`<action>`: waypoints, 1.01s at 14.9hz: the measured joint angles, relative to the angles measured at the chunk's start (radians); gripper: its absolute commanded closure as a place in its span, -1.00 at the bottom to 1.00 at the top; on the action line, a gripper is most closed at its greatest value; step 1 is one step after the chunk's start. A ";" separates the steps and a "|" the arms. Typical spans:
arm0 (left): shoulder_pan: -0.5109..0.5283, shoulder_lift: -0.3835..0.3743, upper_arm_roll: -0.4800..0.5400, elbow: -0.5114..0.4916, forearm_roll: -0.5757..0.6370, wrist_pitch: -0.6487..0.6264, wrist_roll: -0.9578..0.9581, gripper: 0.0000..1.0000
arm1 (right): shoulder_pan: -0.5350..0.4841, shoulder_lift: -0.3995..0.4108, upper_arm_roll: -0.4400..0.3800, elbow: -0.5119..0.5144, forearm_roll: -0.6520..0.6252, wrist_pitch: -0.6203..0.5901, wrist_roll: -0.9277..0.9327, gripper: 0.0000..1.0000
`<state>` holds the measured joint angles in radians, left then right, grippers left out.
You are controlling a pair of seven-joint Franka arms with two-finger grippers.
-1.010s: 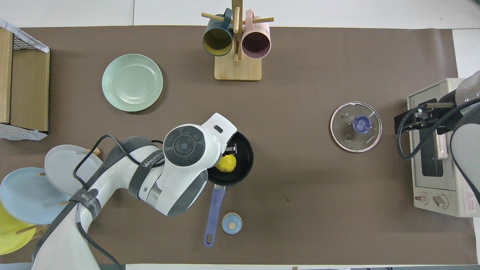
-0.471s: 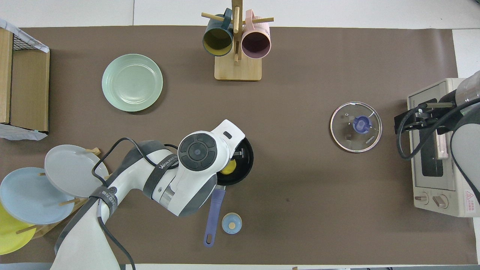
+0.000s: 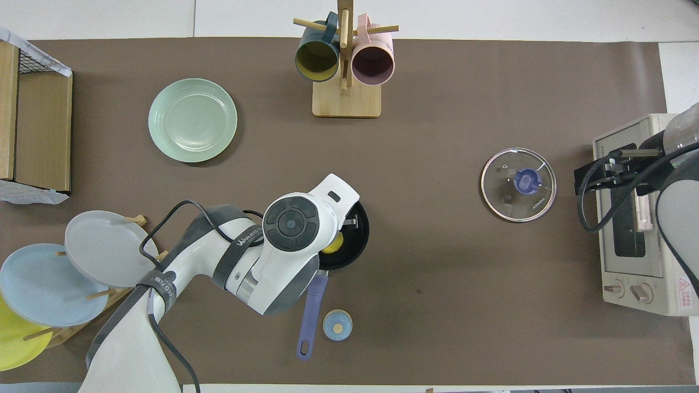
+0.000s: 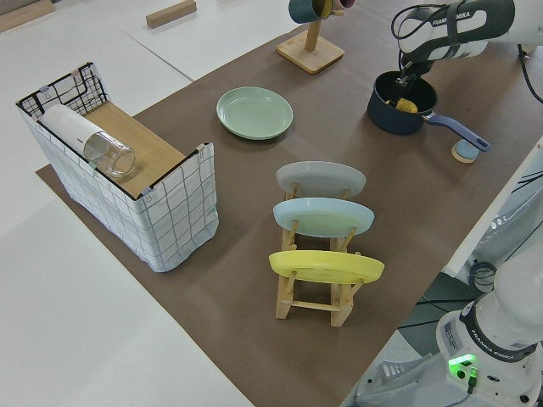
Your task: Transfer potato from pot to plate
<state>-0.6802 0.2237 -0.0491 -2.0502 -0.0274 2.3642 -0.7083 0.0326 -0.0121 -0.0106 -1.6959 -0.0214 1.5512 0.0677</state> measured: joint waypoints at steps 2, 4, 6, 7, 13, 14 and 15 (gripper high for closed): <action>-0.001 0.000 0.001 0.003 0.003 0.005 -0.003 1.00 | 0.000 0.000 0.000 0.000 0.000 0.000 0.000 -1.00; -0.001 0.000 0.001 0.010 0.005 0.008 -0.004 1.00 | 0.000 0.000 0.000 0.000 0.000 0.000 0.000 -1.00; -0.001 0.000 0.001 0.012 0.005 0.008 -0.005 1.00 | 0.000 0.000 0.000 0.000 0.000 0.000 0.000 -1.00; -0.001 0.000 0.001 0.015 0.005 0.008 -0.005 1.00 | 0.000 0.000 0.000 0.000 0.000 0.000 0.000 -1.00; -0.001 -0.012 0.002 0.046 0.005 -0.037 -0.008 1.00 | 0.000 0.000 0.000 0.000 0.000 0.000 0.000 -1.00; -0.001 -0.016 0.002 0.050 0.005 -0.047 -0.009 1.00 | 0.000 0.000 0.000 0.000 0.000 0.000 0.000 -1.00; -0.001 -0.020 0.002 0.052 0.005 -0.052 -0.009 0.95 | 0.000 0.000 0.000 0.000 0.000 0.000 0.000 -1.00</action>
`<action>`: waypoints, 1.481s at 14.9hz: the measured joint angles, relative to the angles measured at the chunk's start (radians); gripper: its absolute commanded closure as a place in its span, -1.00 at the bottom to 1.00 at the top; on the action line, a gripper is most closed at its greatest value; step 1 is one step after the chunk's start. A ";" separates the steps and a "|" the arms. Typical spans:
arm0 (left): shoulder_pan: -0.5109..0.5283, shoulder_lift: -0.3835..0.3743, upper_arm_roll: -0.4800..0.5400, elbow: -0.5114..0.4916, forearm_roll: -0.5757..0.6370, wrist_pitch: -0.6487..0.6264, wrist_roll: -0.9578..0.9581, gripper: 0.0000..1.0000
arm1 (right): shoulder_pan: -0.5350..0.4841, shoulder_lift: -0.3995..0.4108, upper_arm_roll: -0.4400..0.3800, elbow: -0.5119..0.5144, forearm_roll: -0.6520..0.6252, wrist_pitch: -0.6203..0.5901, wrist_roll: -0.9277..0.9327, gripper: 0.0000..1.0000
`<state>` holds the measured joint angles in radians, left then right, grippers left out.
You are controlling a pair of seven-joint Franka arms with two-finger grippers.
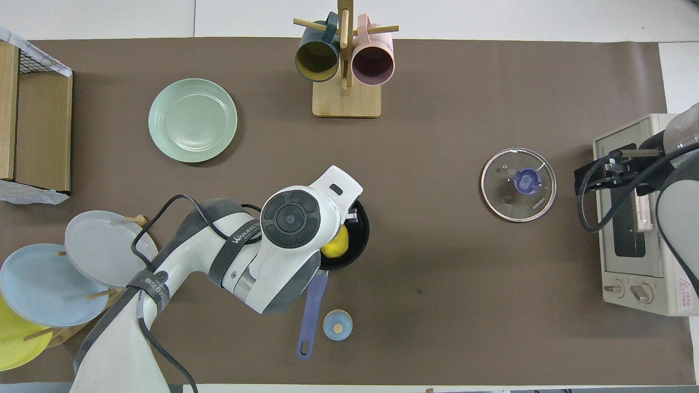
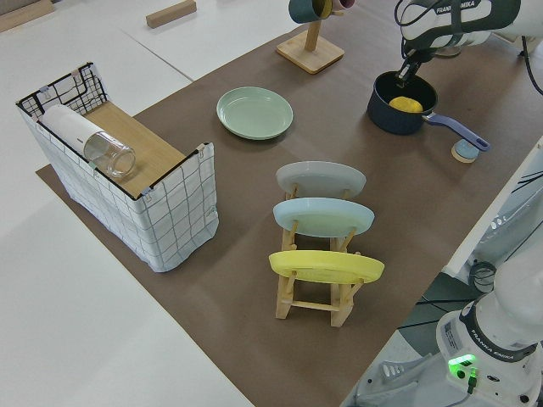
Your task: Transfer potato from pot to plate
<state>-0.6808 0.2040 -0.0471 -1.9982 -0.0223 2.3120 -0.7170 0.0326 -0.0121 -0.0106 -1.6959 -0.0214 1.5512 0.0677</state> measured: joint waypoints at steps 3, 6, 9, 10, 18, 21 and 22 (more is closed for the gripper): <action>-0.002 -0.006 -0.002 0.000 0.000 -0.006 -0.004 -1.00 | 0.000 0.000 0.000 0.000 0.000 0.000 0.000 -1.00; -0.021 -0.006 -0.002 0.000 0.000 -0.007 -0.057 -1.00 | 0.000 0.000 0.000 0.000 0.000 0.000 0.000 -1.00; -0.046 -0.008 -0.004 0.000 0.000 -0.032 -0.121 -1.00 | 0.000 0.000 0.000 0.000 0.000 0.000 0.000 -1.00; -0.056 -0.011 -0.005 0.000 0.000 -0.056 -0.137 -1.00 | 0.000 0.000 0.000 0.000 0.000 0.000 0.000 -1.00; -0.105 -0.039 -0.007 -0.079 0.001 -0.052 -0.263 -1.00 | 0.000 0.000 0.000 0.000 0.000 0.000 0.000 -1.00; -0.104 -0.039 -0.003 -0.082 0.001 -0.044 -0.268 -1.00 | 0.000 0.000 0.000 0.000 0.000 0.000 0.000 -1.00; -0.097 -0.039 0.001 -0.082 0.002 -0.043 -0.268 -1.00 | 0.000 0.000 0.000 0.000 0.000 0.000 0.000 -1.00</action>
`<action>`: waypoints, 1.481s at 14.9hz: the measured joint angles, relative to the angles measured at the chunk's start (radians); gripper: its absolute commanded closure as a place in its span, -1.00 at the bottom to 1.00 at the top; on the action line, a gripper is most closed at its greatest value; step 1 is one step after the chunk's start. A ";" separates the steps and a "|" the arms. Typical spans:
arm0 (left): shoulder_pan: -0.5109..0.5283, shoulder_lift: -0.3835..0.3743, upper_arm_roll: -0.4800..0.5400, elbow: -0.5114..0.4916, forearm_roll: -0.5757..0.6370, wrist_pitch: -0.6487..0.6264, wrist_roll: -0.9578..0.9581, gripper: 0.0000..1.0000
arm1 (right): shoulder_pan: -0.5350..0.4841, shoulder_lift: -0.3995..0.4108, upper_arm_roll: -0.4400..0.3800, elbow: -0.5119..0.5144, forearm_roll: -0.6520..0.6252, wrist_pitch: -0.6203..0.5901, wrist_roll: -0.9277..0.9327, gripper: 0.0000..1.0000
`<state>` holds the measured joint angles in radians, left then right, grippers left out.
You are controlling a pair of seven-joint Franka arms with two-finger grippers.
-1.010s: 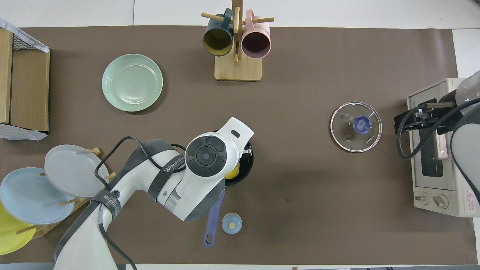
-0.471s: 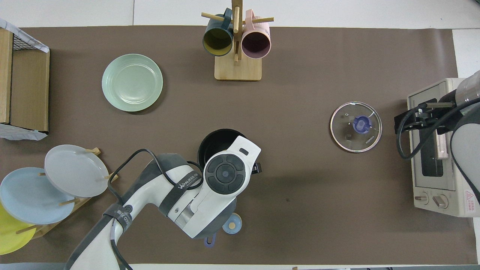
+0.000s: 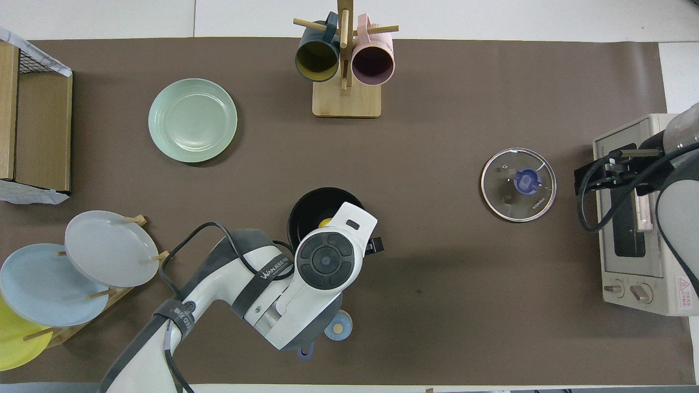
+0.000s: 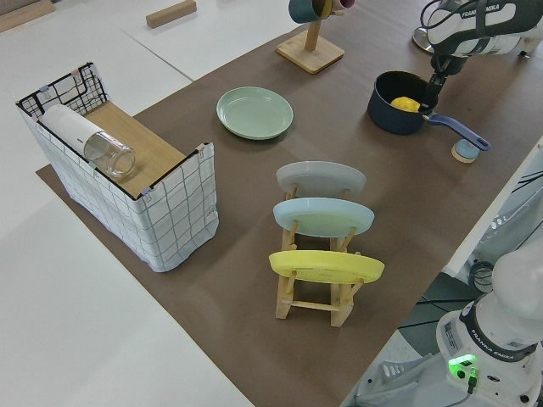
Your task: Transfer potato from pot to plate
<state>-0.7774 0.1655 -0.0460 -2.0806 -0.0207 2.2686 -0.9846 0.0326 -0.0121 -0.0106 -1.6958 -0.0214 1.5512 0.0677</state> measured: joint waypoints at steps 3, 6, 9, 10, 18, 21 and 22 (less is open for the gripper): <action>0.058 0.006 0.010 0.000 0.001 0.003 0.047 -1.00 | 0.000 0.000 0.000 0.000 0.000 0.000 0.000 -1.00; 0.093 0.008 0.011 0.000 0.001 0.006 0.077 -1.00 | 0.000 0.000 0.000 0.000 0.000 0.000 0.000 -1.00; 0.091 0.011 0.005 0.000 0.001 0.006 0.076 -1.00 | 0.000 0.000 0.000 0.000 0.000 0.000 0.000 -1.00; 0.089 0.011 0.002 0.000 0.001 0.007 0.075 -1.00 | 0.000 0.000 0.000 0.000 0.000 0.000 0.000 -1.00; 0.061 0.026 -0.006 -0.006 -0.002 0.022 0.013 -1.00 | 0.000 0.000 0.000 0.000 0.000 0.000 0.000 -1.00; 0.062 0.036 -0.006 -0.007 -0.004 0.033 0.005 -0.94 | 0.000 0.000 0.000 0.000 0.000 0.000 0.000 -1.00; 0.062 0.037 -0.006 -0.007 -0.004 0.033 0.004 -0.78 | 0.000 0.000 0.000 0.000 0.000 0.000 0.000 -1.00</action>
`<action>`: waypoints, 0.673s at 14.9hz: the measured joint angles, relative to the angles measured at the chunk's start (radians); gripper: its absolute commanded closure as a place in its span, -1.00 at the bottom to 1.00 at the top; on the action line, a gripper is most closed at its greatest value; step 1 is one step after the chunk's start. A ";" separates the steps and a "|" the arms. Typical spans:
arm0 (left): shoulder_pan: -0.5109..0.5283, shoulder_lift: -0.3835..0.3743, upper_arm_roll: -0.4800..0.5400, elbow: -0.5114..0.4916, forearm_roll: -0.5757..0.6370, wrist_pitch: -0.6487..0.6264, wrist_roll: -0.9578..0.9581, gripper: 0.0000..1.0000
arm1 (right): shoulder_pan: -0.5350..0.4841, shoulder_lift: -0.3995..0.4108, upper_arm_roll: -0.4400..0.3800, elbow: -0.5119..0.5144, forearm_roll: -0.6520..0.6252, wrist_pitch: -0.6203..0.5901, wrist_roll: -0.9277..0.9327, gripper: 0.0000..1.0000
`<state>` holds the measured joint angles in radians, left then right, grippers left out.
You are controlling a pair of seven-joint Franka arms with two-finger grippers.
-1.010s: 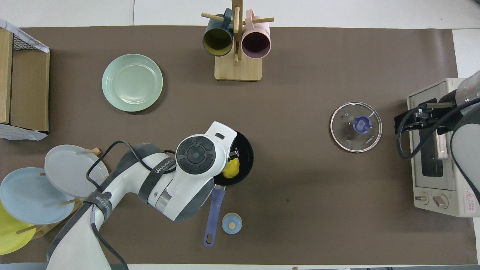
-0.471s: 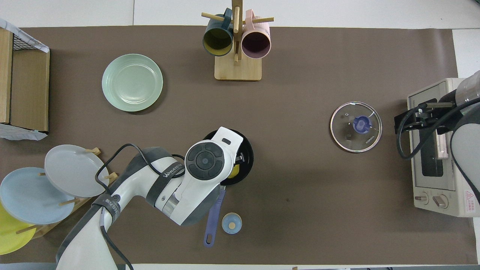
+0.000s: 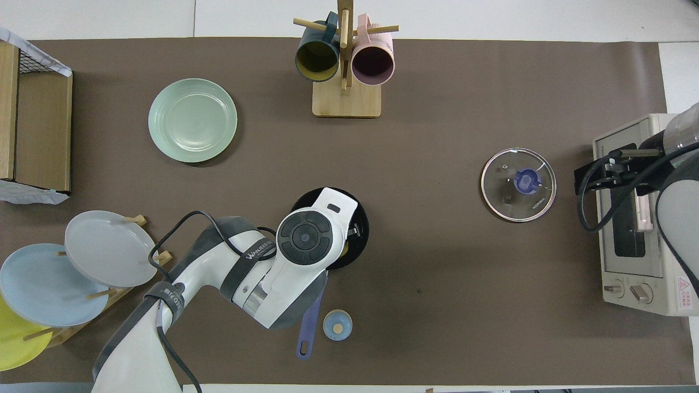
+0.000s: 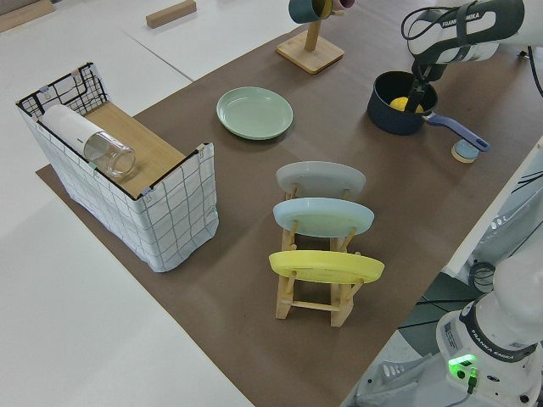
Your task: Transfer potato from pot to plate
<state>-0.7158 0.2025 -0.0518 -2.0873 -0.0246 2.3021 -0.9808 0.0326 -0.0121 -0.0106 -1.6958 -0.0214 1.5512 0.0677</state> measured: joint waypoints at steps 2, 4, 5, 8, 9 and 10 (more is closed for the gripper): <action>0.001 0.001 0.002 0.000 0.000 0.000 -0.001 -0.20 | 0.000 0.000 0.000 0.000 0.000 0.000 0.000 -1.00; 0.002 0.000 0.004 0.001 0.000 0.000 -0.001 0.41 | 0.000 0.000 0.000 0.000 0.000 0.000 0.000 -1.00; 0.002 -0.001 0.005 0.001 0.000 0.000 -0.001 0.62 | 0.000 0.000 0.000 0.000 0.000 0.000 0.000 -1.00; 0.002 -0.001 0.005 0.001 0.000 0.000 -0.001 0.94 | 0.000 0.000 0.000 0.000 0.000 0.000 0.000 -1.00; 0.002 -0.001 0.005 0.001 0.000 0.000 -0.001 1.00 | 0.000 0.000 0.000 0.000 0.000 0.000 0.000 -1.00; 0.002 -0.001 0.005 0.001 0.000 0.000 -0.001 1.00 | 0.000 0.000 0.000 0.000 0.000 0.000 0.000 -1.00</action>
<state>-0.7139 0.2018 -0.0472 -2.0860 -0.0248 2.3025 -0.9813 0.0326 -0.0121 -0.0106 -1.6958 -0.0214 1.5512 0.0677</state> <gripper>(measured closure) 0.370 0.000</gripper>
